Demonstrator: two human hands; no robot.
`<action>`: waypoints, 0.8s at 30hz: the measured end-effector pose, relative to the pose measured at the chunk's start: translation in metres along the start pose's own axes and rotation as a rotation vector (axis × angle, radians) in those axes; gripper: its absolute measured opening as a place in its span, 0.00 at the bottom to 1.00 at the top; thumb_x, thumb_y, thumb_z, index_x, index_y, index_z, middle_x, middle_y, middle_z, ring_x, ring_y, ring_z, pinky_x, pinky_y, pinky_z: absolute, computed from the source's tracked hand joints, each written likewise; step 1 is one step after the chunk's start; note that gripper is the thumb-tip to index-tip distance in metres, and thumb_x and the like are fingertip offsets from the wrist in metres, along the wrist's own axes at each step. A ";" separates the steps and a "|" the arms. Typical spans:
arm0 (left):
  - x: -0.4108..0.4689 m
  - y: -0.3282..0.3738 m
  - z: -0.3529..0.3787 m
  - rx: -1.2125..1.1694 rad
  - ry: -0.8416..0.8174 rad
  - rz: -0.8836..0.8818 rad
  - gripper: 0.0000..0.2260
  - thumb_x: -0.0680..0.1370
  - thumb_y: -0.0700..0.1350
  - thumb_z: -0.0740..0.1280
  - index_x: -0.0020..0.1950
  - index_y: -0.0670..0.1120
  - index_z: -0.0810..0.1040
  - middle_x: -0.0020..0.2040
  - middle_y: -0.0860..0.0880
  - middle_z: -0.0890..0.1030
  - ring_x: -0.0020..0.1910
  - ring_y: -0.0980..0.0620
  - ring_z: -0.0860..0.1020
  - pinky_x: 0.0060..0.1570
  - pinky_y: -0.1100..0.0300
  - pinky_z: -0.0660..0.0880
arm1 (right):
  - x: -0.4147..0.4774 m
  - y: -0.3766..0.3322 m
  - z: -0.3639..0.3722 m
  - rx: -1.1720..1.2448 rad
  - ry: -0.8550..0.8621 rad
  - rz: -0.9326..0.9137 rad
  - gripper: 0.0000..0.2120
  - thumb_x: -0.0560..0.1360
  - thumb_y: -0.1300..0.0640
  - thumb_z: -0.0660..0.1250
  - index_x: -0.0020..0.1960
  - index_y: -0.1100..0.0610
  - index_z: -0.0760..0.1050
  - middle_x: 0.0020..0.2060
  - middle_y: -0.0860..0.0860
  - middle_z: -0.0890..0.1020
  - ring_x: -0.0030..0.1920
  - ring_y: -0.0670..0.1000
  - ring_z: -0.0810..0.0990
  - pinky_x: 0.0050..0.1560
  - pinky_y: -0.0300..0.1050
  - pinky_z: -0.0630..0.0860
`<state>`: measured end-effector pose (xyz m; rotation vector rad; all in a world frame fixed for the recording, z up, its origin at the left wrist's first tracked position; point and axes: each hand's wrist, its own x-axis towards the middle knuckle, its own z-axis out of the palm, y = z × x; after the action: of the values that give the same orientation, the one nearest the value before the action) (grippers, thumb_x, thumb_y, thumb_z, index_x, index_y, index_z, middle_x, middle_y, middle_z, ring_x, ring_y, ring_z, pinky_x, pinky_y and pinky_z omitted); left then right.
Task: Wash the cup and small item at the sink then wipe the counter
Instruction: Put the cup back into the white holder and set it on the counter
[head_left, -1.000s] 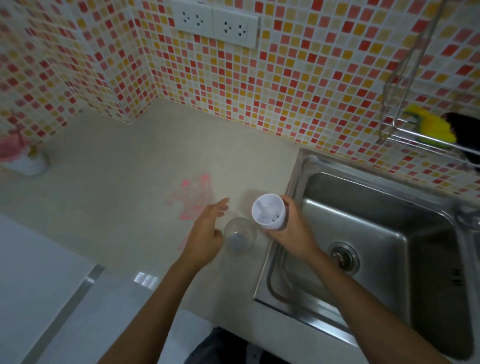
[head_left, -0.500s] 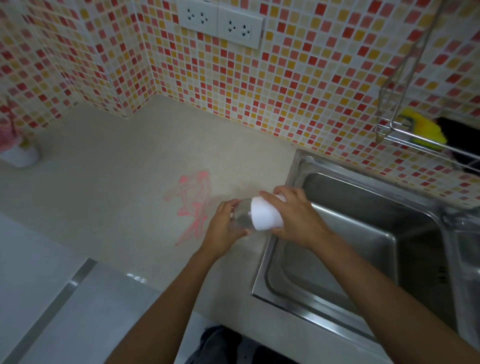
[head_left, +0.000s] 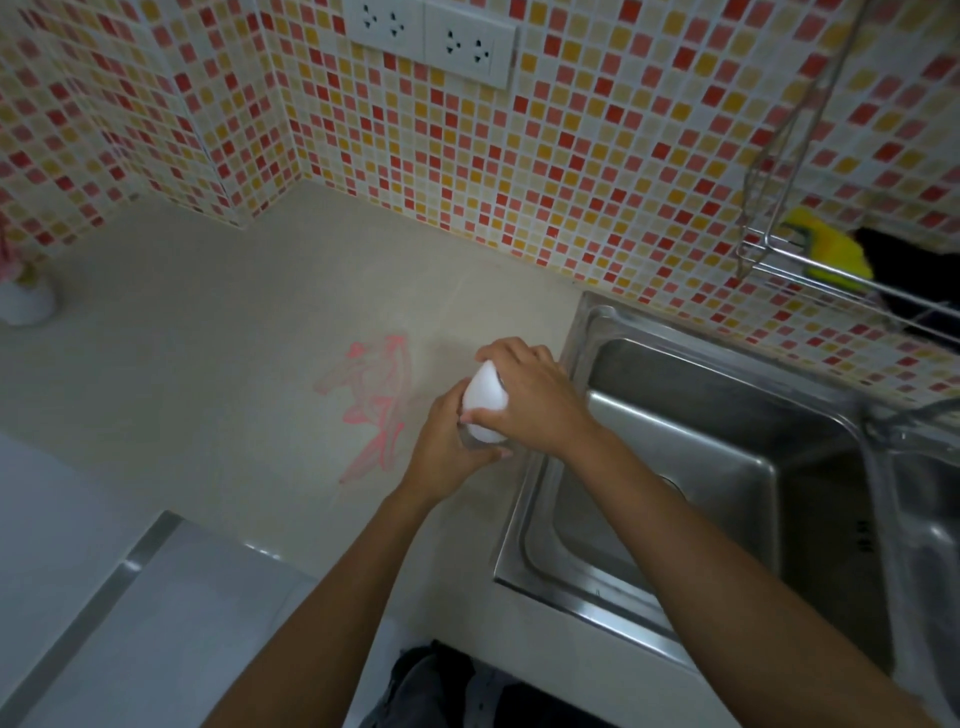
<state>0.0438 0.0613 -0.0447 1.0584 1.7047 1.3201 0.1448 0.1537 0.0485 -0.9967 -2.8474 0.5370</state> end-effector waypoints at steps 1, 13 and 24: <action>0.000 -0.001 0.001 -0.006 0.014 -0.006 0.36 0.60 0.45 0.82 0.65 0.49 0.72 0.59 0.50 0.79 0.56 0.51 0.79 0.53 0.48 0.79 | 0.000 -0.002 -0.001 0.002 -0.001 -0.002 0.33 0.69 0.37 0.68 0.69 0.49 0.65 0.66 0.48 0.69 0.62 0.55 0.68 0.59 0.55 0.69; -0.005 -0.003 0.005 0.017 0.058 0.026 0.38 0.59 0.49 0.82 0.66 0.56 0.69 0.61 0.56 0.77 0.58 0.58 0.77 0.54 0.59 0.78 | -0.002 0.010 0.034 0.878 0.135 0.359 0.11 0.81 0.52 0.57 0.58 0.44 0.75 0.57 0.46 0.79 0.57 0.48 0.76 0.59 0.44 0.72; -0.001 -0.007 0.004 0.136 0.037 -0.060 0.41 0.60 0.51 0.80 0.68 0.50 0.64 0.60 0.53 0.76 0.56 0.53 0.77 0.51 0.61 0.75 | -0.012 0.016 0.070 0.876 0.181 0.420 0.13 0.81 0.44 0.54 0.60 0.46 0.71 0.54 0.44 0.79 0.54 0.46 0.77 0.57 0.44 0.73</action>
<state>0.0466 0.0615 -0.0528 1.0560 1.8619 1.2070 0.1508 0.1364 -0.0223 -1.3089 -1.8707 1.4525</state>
